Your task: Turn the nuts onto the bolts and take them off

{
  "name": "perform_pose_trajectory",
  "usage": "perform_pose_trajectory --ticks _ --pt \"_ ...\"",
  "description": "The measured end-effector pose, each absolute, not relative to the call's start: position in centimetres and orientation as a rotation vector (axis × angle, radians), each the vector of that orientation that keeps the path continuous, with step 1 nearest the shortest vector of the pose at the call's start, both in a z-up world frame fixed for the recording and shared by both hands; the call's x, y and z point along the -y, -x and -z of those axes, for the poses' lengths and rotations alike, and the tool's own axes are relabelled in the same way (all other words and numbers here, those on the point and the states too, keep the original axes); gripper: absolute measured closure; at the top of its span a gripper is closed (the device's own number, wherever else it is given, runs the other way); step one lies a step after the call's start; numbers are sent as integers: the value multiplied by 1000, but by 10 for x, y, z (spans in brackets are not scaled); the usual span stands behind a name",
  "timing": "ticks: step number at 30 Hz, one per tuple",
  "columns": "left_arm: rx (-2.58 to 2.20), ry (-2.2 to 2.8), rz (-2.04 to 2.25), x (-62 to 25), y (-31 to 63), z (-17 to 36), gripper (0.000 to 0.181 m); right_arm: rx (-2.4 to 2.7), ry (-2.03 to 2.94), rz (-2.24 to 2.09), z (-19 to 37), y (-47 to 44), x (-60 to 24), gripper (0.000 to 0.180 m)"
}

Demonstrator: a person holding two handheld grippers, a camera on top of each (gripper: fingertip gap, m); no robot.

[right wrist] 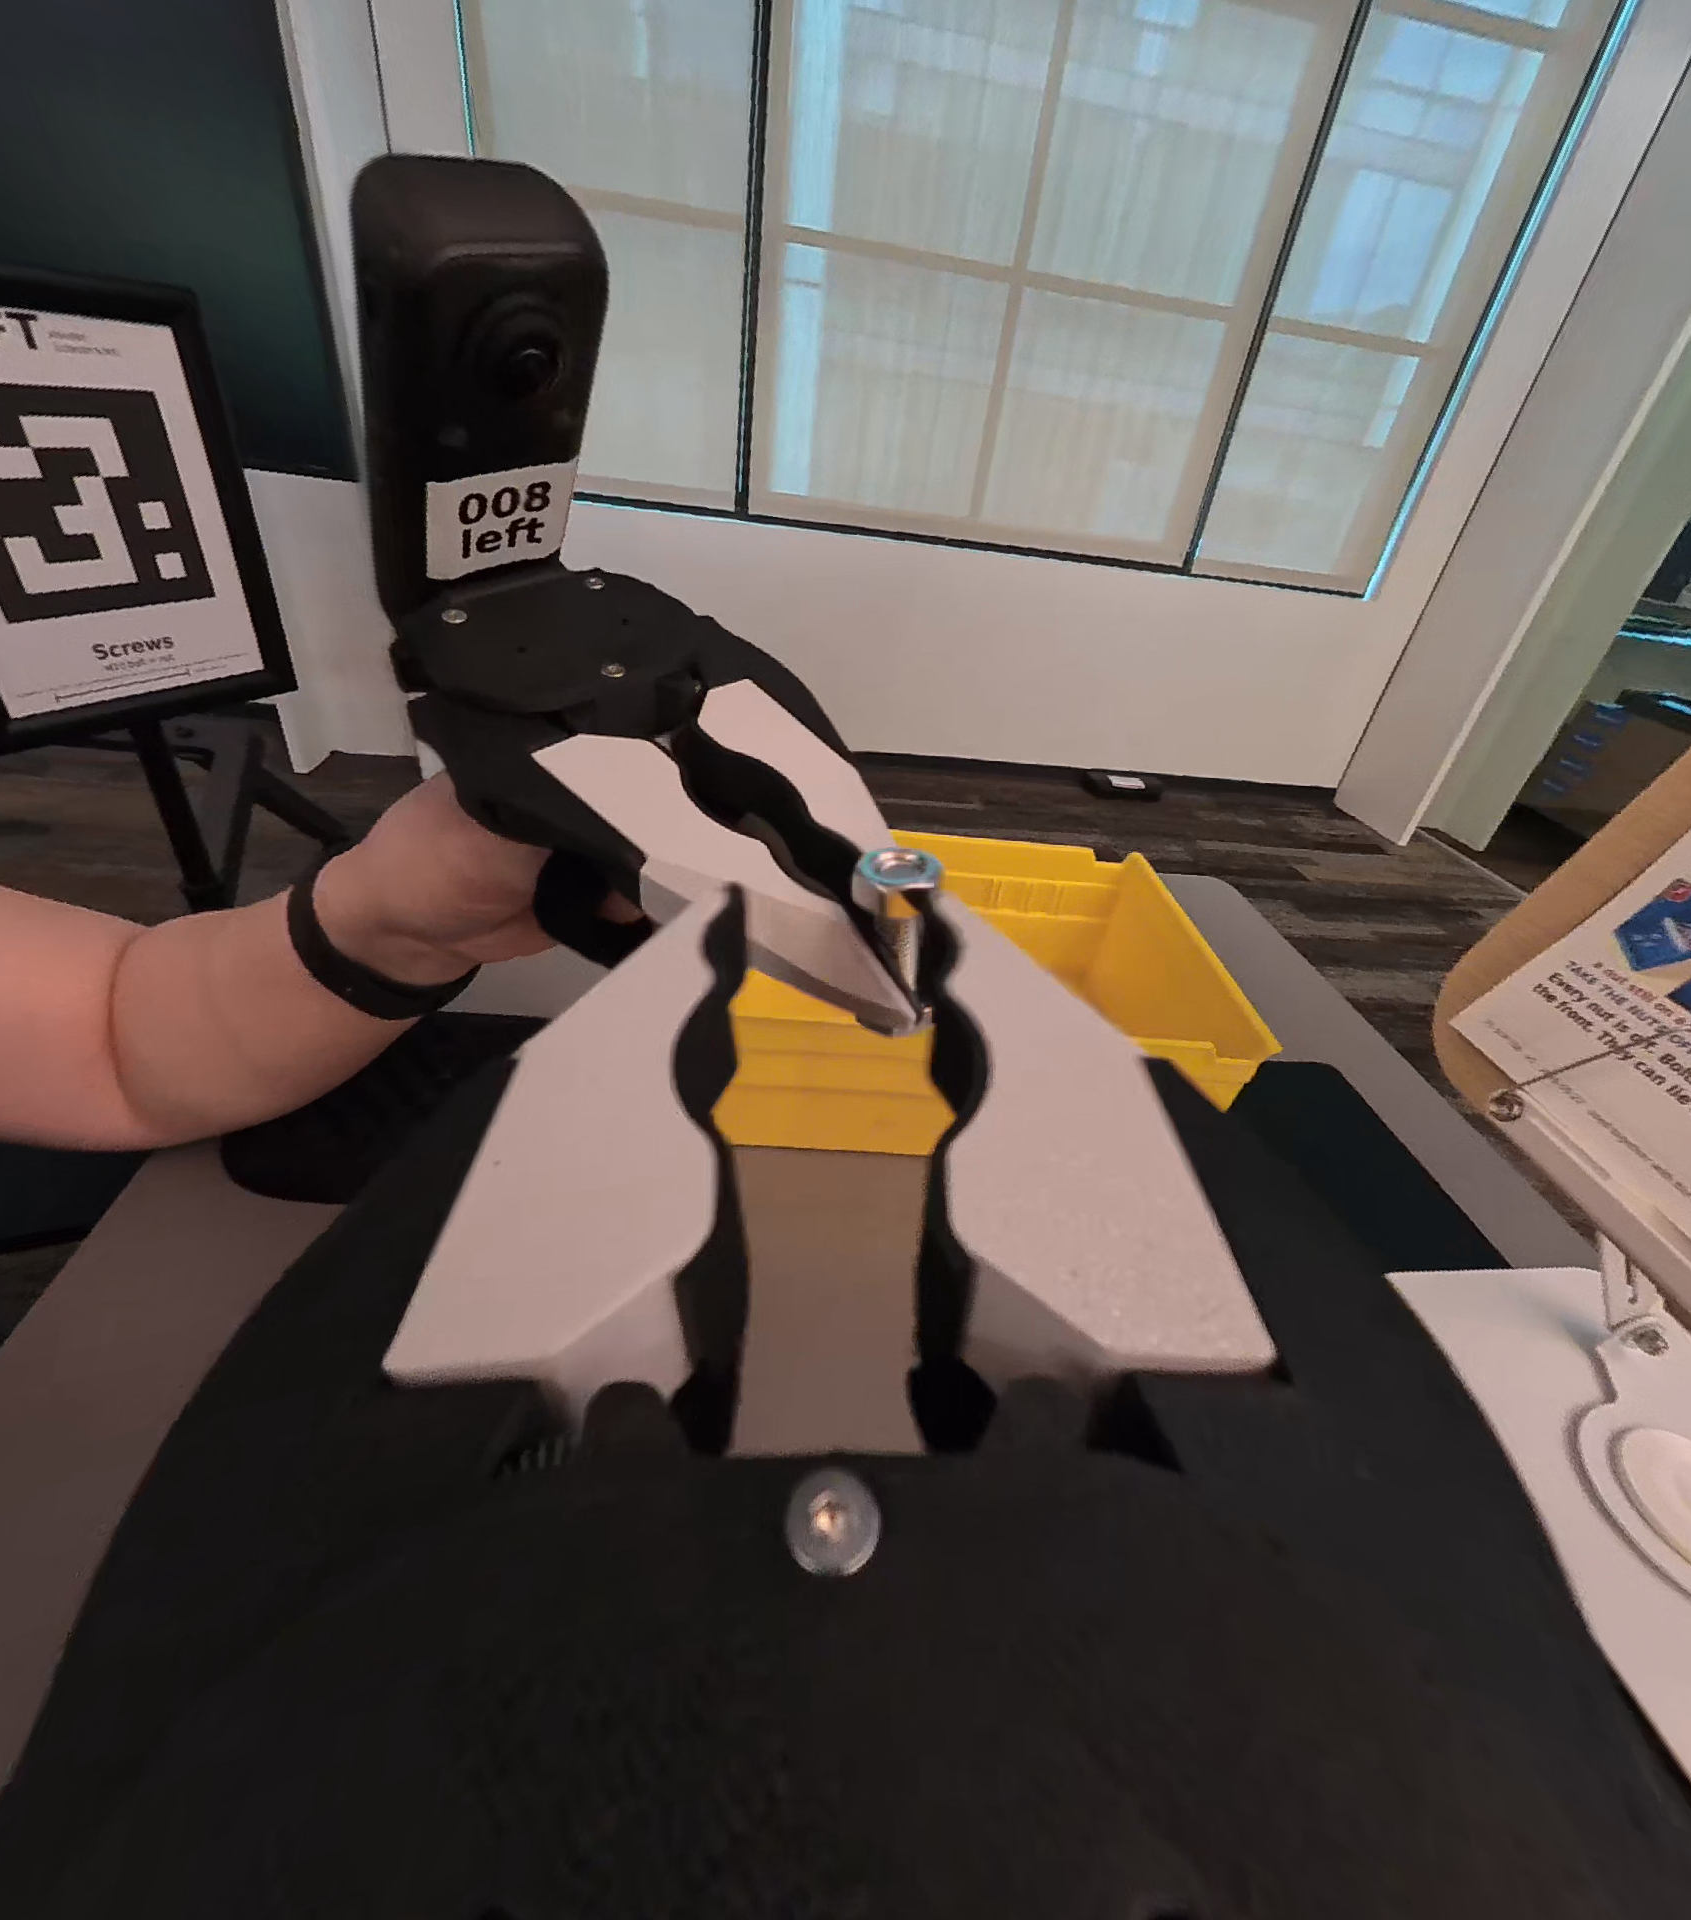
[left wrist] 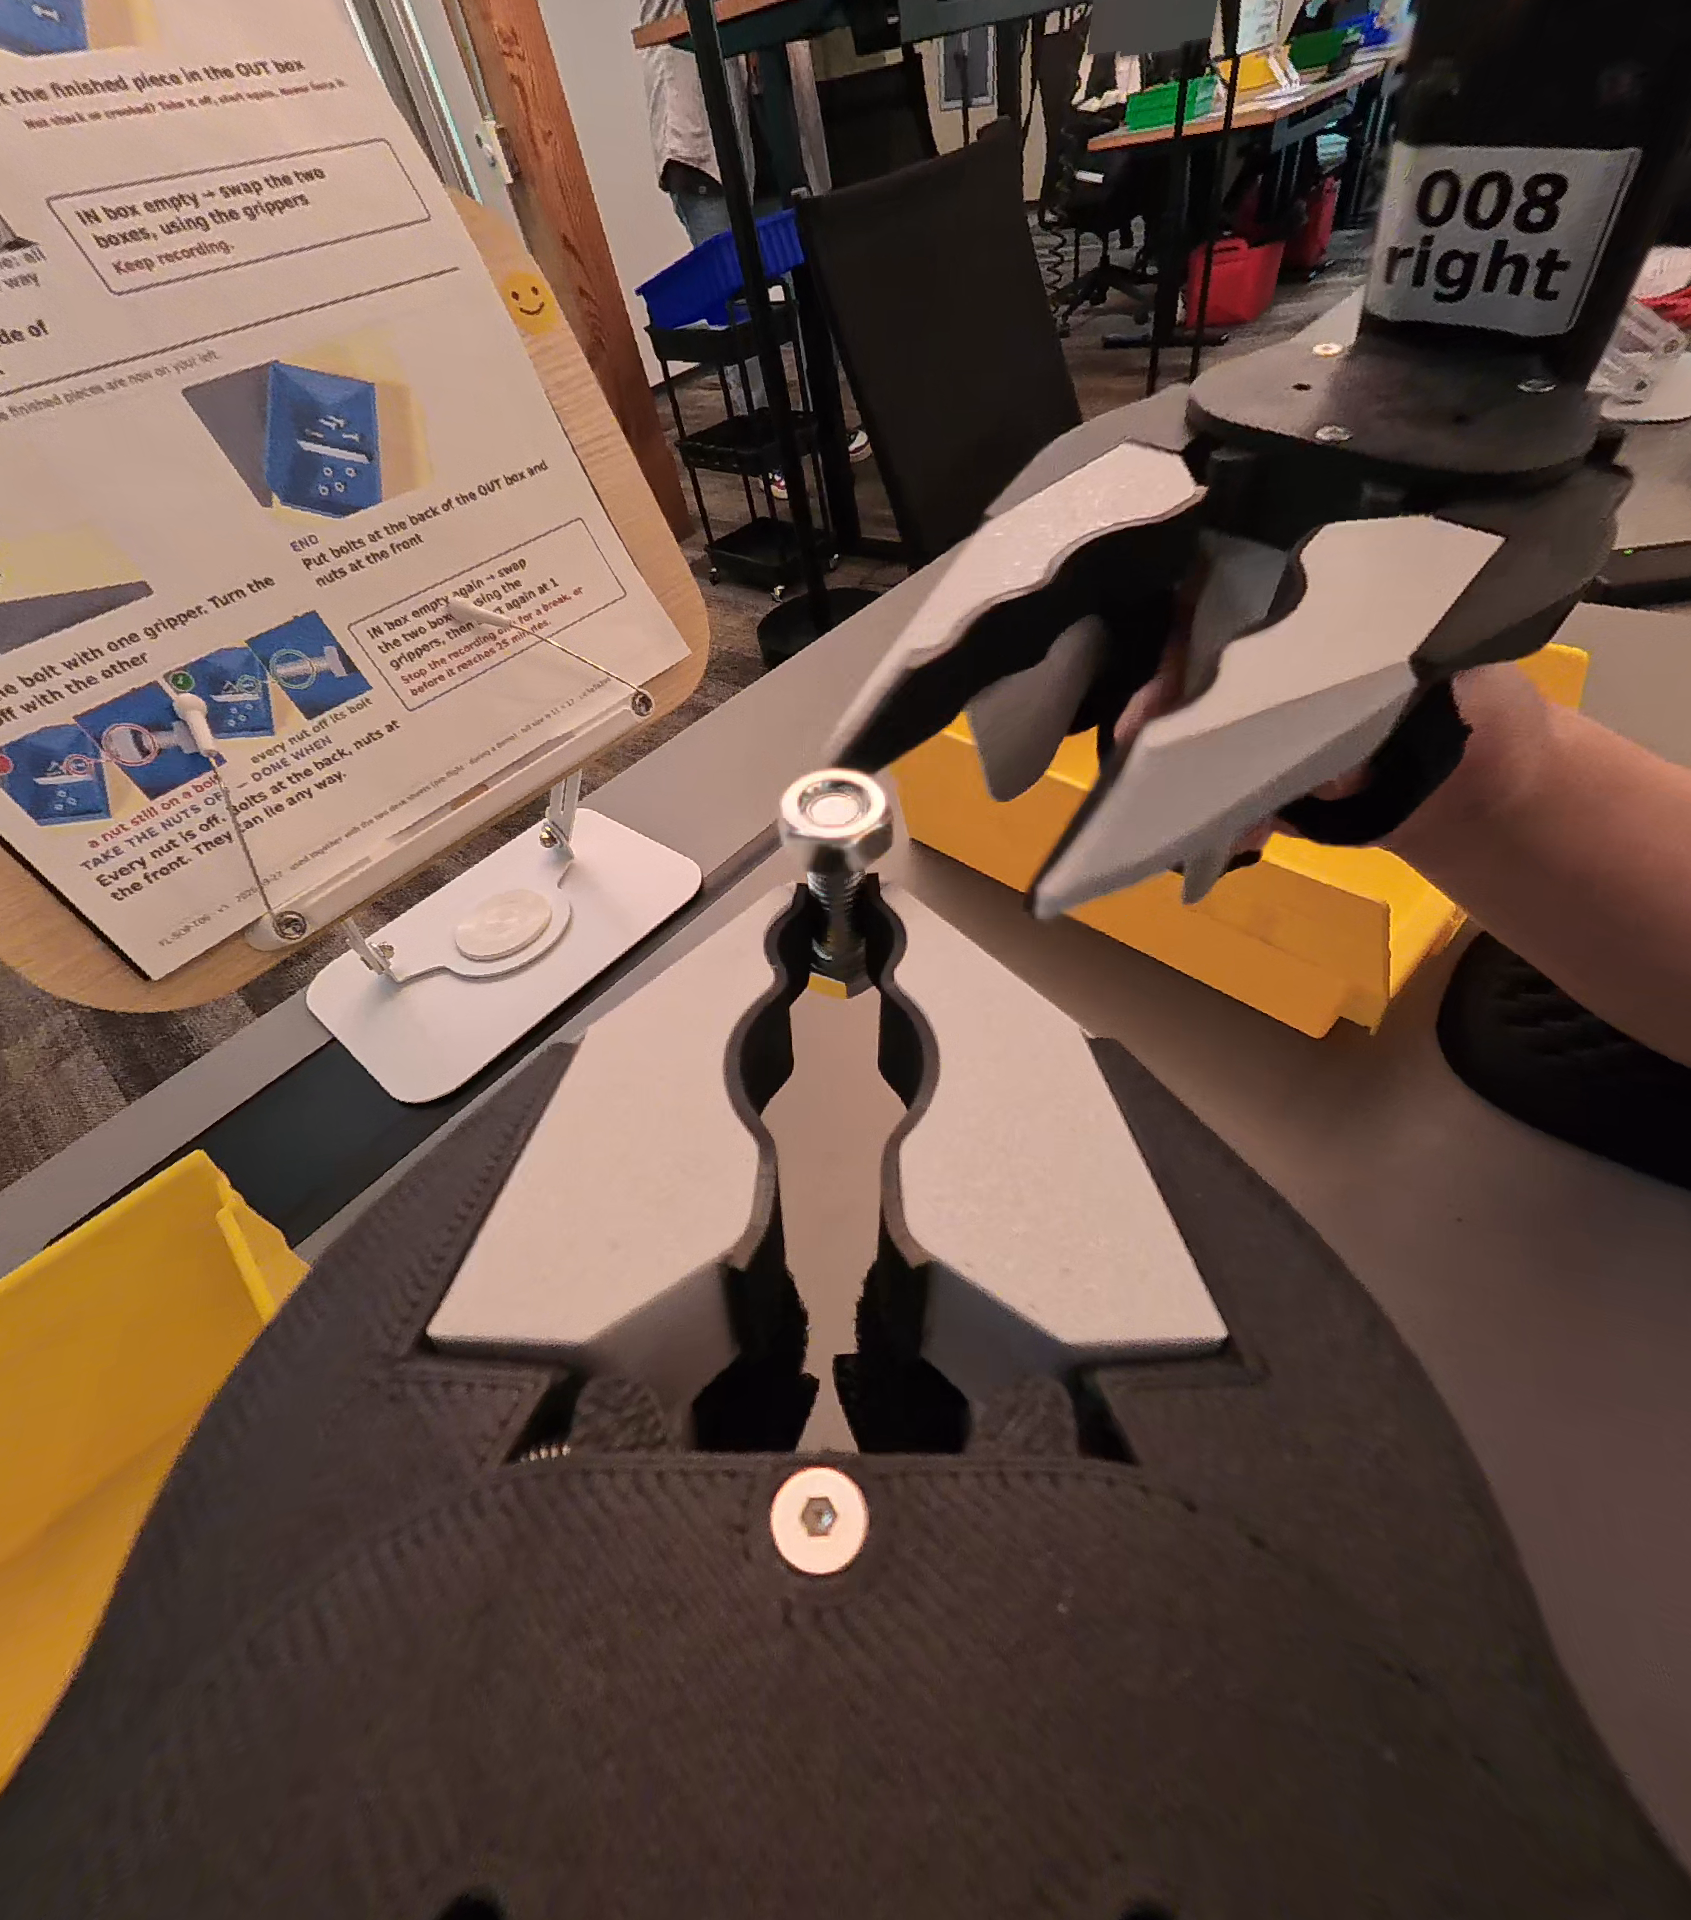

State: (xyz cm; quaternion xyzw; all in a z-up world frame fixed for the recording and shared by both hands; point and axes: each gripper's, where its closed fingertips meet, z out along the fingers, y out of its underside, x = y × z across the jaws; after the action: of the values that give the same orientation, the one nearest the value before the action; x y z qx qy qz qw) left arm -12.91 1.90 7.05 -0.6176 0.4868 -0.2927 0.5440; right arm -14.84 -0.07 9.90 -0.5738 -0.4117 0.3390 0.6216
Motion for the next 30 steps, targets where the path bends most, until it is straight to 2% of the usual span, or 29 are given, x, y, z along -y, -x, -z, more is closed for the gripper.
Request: perform_pose_trajectory --ticks 1,2,3,7,11,12,13,14,16,19,22,23,25,27,30 --pt "-1144 1466 696 -20 130 -72 173 969 1293 -797 -101 148 6 170" --pt "-1136 1465 698 -22 131 -73 173 953 1278 -817 -105 146 7 171" --pt "-1134 1468 703 -22 132 -73 173 936 1280 -827 -108 144 7 169" --pt "-1146 1469 718 -19 130 -71 173 911 1314 -803 -105 144 -1 139" --pt "-1161 1470 698 -18 127 -68 173 948 1320 -799 -100 149 2 138" --pt "-1156 1470 700 -19 128 -69 173 952 1311 -788 -101 148 2 147" --pt "-1146 1471 703 -21 129 -70 173 977 1294 -804 -102 147 8 166" --pt "-1139 1472 710 -21 130 -71 173 979 1288 -826 -104 147 10 170" --pt "-1137 1473 728 -21 131 -72 173 955 1303 -829 -105 145 7 164" --pt "-1152 1469 729 -18 128 -71 173 934 1316 -799 -103 146 1 141" --pt "-1161 1466 712 -17 127 -69 173 955 1325 -788 -99 150 1 138" --pt "-1161 1468 710 -17 127 -69 173 956 1322 -781 -99 149 1 142" --pt "-1147 1469 716 -19 129 -71 173 990 1290 -813 -102 147 10 172" --pt "-1143 1470 731 -19 130 -72 173 940 1290 -827 -108 143 6 166" --pt "-1151 1465 733 -17 129 -72 173 915 1326 -803 -103 143 -2 143"
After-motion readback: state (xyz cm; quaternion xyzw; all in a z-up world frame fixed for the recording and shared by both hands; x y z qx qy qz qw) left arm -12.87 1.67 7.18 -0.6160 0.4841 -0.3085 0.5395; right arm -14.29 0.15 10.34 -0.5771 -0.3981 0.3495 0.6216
